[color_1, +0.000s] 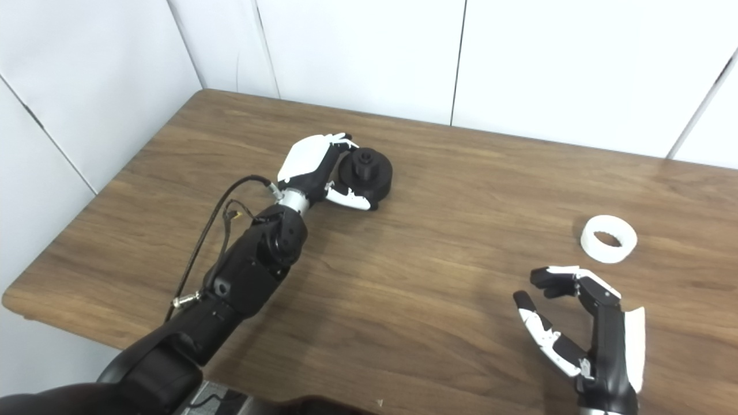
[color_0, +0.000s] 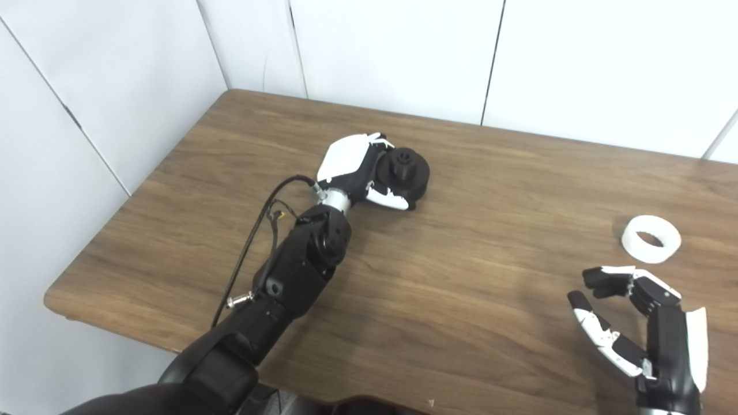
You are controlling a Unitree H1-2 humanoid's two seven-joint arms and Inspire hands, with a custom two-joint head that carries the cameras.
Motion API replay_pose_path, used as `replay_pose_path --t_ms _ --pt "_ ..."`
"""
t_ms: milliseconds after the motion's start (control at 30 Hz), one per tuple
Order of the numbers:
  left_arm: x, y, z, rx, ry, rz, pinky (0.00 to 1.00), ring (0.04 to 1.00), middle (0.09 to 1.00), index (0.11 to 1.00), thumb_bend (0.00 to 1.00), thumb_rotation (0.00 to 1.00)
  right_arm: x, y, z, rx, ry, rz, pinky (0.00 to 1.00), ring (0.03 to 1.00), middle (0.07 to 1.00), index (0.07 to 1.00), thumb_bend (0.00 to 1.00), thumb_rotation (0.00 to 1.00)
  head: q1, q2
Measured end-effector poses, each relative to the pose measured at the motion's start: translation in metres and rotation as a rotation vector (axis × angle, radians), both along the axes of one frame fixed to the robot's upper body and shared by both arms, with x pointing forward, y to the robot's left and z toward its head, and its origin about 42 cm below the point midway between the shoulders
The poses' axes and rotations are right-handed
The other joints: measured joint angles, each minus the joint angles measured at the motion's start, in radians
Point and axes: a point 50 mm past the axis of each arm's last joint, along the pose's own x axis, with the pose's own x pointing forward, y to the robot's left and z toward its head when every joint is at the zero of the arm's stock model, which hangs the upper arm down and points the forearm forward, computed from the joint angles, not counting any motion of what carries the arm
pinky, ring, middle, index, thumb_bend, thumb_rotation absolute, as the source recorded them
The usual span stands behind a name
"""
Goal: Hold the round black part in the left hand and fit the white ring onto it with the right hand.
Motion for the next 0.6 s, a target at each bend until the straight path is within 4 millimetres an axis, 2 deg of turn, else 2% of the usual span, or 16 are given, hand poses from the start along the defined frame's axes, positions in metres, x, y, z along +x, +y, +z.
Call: replay_pose_path --t_ms 233,400,600 --pt "0.0 0.001 -0.001 -0.015 0.004 0.001 0.84 0.921 0.898 0.532 0.83 0.25 0.0 0.0 0.0 -0.002 0.0 0.0 0.48 0.549 0.573 0.493 0.5 0.16 -0.005 0.002" --pt "-0.004 0.0 -0.001 -0.017 0.003 -0.006 0.89 0.927 0.901 0.543 0.82 0.24 0.0 0.0 0.0 -0.007 -0.002 0.0 0.48 0.548 0.572 0.493 0.5 0.16 -0.011 0.002" --pt "-0.023 -0.005 -0.005 -0.053 -0.003 -0.033 0.87 0.931 0.9 0.561 0.83 0.22 0.0 0.0 0.001 -0.007 -0.004 0.0 0.47 0.54 0.57 0.493 0.5 0.16 -0.011 0.002"
